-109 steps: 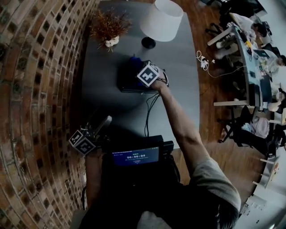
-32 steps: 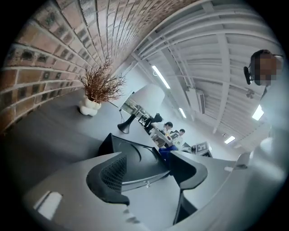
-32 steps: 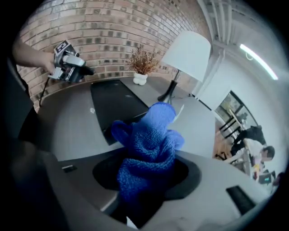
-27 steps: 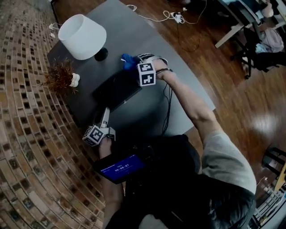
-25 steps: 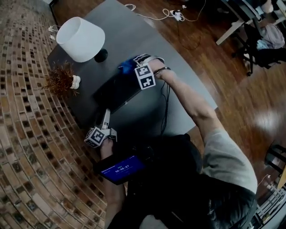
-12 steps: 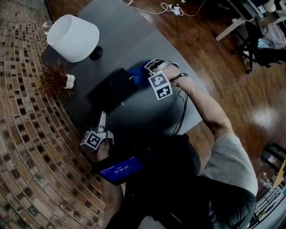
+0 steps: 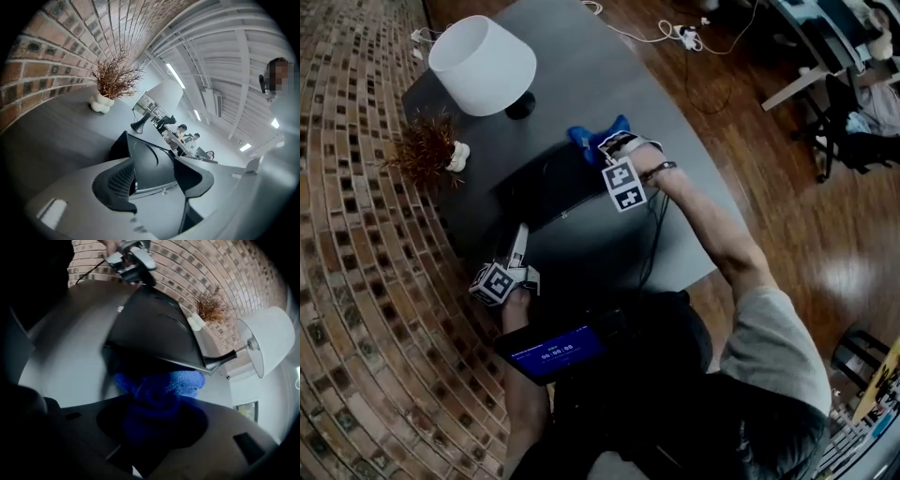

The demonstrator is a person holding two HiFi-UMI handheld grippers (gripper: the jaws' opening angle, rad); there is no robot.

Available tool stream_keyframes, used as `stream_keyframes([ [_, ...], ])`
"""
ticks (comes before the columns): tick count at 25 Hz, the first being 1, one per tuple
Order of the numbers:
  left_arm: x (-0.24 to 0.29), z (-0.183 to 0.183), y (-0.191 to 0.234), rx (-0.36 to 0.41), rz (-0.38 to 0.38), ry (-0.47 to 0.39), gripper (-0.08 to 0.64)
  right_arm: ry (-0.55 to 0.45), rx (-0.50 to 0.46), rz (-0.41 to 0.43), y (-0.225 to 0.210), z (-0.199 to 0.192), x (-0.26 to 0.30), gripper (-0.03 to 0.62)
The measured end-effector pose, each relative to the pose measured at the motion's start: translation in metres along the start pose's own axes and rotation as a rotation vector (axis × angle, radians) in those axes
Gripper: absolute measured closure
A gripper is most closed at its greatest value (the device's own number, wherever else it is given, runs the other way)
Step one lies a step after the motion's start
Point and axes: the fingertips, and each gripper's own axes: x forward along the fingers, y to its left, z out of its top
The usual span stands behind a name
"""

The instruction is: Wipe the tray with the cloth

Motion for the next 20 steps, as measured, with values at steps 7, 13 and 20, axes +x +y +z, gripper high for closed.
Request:
stream_keyframes([
  [7,-0.005,0.0,-0.01,-0.041,-0.025,-0.036,0.293,-0.121,0.024,0.256,0.112,0.022,-0.075,0.397],
  [13,-0.031,-0.03,-0.021,-0.145,0.002,-0.094,0.293,-0.111,0.645,-0.088,-0.08,-0.034,-0.069,0.397],
  [20,-0.01,-0.042,-0.011,-0.268,0.04,-0.129,0.291,-0.099,0.878,0.293,-0.128,0.025,0.028,0.398],
])
